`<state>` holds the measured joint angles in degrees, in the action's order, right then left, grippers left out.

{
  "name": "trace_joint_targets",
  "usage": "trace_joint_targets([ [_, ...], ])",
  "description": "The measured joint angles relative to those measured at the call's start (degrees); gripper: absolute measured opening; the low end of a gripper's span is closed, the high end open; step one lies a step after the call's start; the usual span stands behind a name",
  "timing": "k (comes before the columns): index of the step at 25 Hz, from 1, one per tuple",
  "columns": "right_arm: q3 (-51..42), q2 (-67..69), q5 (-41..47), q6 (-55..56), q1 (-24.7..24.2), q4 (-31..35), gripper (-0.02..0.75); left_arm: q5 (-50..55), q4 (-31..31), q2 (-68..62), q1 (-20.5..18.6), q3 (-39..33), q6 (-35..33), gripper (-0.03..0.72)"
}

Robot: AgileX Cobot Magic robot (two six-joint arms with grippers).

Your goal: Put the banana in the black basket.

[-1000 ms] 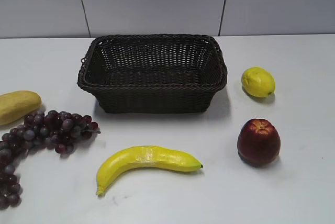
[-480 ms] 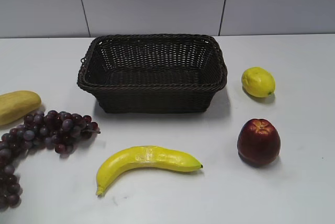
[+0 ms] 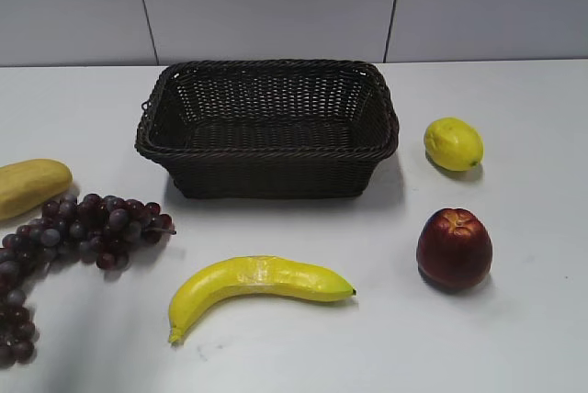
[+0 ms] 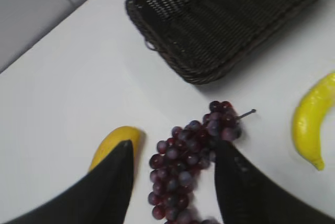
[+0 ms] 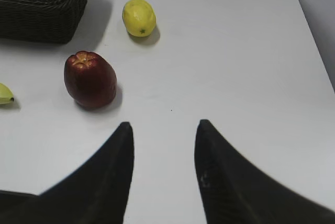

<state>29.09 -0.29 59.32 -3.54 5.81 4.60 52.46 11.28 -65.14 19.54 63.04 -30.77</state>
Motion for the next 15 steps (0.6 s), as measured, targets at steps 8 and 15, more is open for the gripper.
trace_joint_targets([
  [8, 0.0, 0.0, 0.0, 0.0, 0.0, 0.0, 0.301, -0.2, -1.4, -13.5, 18.9, 0.6, -2.1, 0.544],
  [15, 0.0, 0.0, 0.0, 0.0, 0.0, 0.0, 0.301, -1.3, -1.4, -28.0, 30.0, 0.6, -5.9, 0.589],
])
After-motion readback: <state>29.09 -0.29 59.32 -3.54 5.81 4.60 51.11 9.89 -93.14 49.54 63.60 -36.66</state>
